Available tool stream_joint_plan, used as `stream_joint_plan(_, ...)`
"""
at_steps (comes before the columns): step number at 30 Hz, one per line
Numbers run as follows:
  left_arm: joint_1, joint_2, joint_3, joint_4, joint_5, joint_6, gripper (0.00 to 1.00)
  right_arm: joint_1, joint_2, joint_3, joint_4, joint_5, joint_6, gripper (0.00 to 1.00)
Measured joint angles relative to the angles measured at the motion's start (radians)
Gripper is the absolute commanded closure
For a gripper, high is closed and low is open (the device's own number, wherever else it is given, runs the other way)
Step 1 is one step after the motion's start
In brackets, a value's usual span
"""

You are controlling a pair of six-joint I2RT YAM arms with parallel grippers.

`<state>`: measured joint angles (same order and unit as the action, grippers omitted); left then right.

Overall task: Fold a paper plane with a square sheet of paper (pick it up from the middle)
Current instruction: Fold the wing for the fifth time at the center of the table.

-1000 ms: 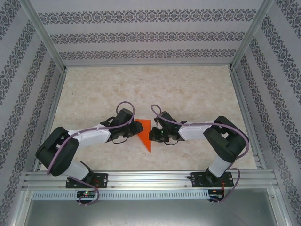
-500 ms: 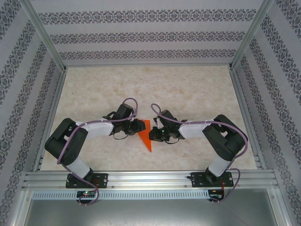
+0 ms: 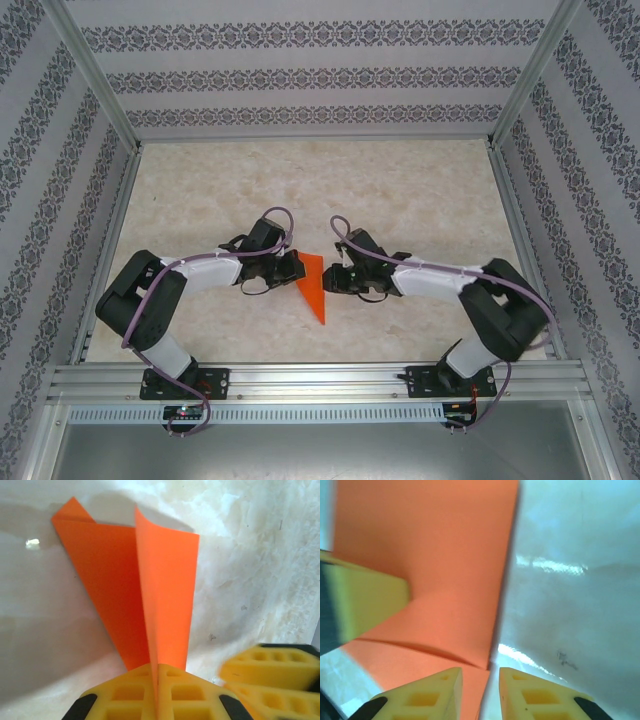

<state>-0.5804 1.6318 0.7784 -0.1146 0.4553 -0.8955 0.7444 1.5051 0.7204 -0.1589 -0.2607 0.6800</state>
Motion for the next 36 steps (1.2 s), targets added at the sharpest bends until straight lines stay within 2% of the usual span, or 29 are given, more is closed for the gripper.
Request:
stream_joint_plan(4,0.000,0.000,0.014,-0.031,-0.004,-0.008,1.00,0.102,-0.126,-0.034,0.014,0.150,-0.065,0.56)
stream_joint_plan(7,0.000,0.000,0.026,-0.042,-0.009,-0.012,1.00,0.211,-0.170,-0.078,0.039,0.279,-0.138,0.54)
stream_joint_plan(13,0.000,0.000,0.038,-0.063,-0.016,-0.016,1.00,0.410,-0.143,-0.103,0.069,0.492,-0.286,0.51)
stream_joint_plan(16,0.000,0.000,0.040,-0.069,-0.019,-0.019,1.00,0.475,-0.084,-0.083,0.077,0.582,-0.334,0.51)
stream_joint_plan(27,0.000,0.000,0.048,-0.081,-0.019,-0.026,1.00,0.529,0.159,0.076,0.080,0.745,-0.402,0.61)
stream_joint_plan(31,0.000,0.000,0.050,-0.089,-0.019,-0.026,1.00,0.539,0.193,0.090,0.072,0.779,-0.413,0.64)
stream_joint_plan(36,0.000,0.000,0.054,-0.092,-0.019,-0.026,1.00,0.543,0.218,0.101,0.051,0.811,-0.413,0.72)
